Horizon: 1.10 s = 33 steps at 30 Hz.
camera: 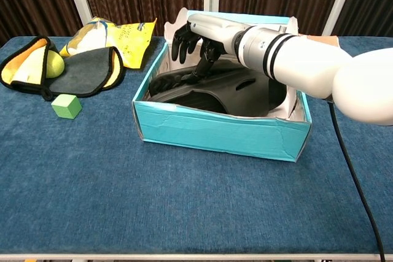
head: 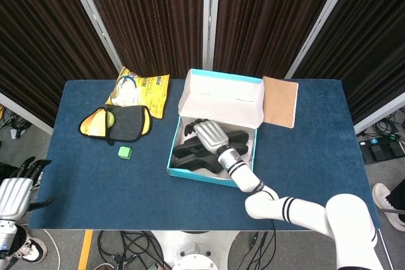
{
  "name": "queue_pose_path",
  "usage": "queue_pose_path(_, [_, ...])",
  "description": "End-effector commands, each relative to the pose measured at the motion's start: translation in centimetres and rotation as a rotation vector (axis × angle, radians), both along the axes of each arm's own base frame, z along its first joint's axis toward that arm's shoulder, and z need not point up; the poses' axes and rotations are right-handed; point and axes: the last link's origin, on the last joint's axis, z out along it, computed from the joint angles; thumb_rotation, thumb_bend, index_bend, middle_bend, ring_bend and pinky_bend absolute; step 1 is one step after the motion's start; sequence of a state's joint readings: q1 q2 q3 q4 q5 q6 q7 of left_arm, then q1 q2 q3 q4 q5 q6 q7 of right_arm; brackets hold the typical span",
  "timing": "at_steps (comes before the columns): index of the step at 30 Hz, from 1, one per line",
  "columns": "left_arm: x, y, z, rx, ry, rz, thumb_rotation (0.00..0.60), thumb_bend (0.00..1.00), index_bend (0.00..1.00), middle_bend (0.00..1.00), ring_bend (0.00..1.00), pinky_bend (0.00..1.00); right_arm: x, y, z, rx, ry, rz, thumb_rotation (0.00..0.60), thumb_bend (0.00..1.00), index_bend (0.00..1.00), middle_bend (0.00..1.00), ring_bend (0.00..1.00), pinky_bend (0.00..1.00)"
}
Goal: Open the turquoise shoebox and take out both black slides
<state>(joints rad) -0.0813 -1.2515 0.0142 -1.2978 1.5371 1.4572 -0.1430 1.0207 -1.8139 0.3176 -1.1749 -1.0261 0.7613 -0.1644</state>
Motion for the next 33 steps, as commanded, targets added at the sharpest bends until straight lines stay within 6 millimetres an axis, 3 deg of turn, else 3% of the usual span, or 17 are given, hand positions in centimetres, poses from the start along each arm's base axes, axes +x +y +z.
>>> queue_pose_path(1, [-0.1,0.0,0.0,0.0,-0.001,0.002,0.6,0.0,0.16,0.16,0.08,0.29,0.0,0.0,-0.3,0.003,0.009,-0.002,0.6,0.1,0.42,0.39,0.26,0.33])
queue_pose_path(9, [-0.2,-0.1,0.0,-0.001,-0.002,0.004,0.6,0.0,0.16,0.16,0.08,0.3,-0.3,0.1,-0.5,0.001,0.041,0.005,0.6,0.1,0.44,0.4,0.27,0.34])
queue_pose_path(26, [-0.5,-0.2,0.2,-0.051,-0.024,0.026,0.6,0.0,0.16,0.15,0.08,0.3,0.8,1.2,1.3,0.054,0.135,0.066,0.6,0.07,0.44,0.4,0.28,0.33])
queue_pose_path(33, [-0.5,-0.2,0.2,-0.055,-0.02,0.028,0.6,0.0,0.16,0.15,0.08,0.3,1.3,0.8,1.2,0.056,0.149,0.059,0.6,0.07,0.39,0.38,0.19,0.21])
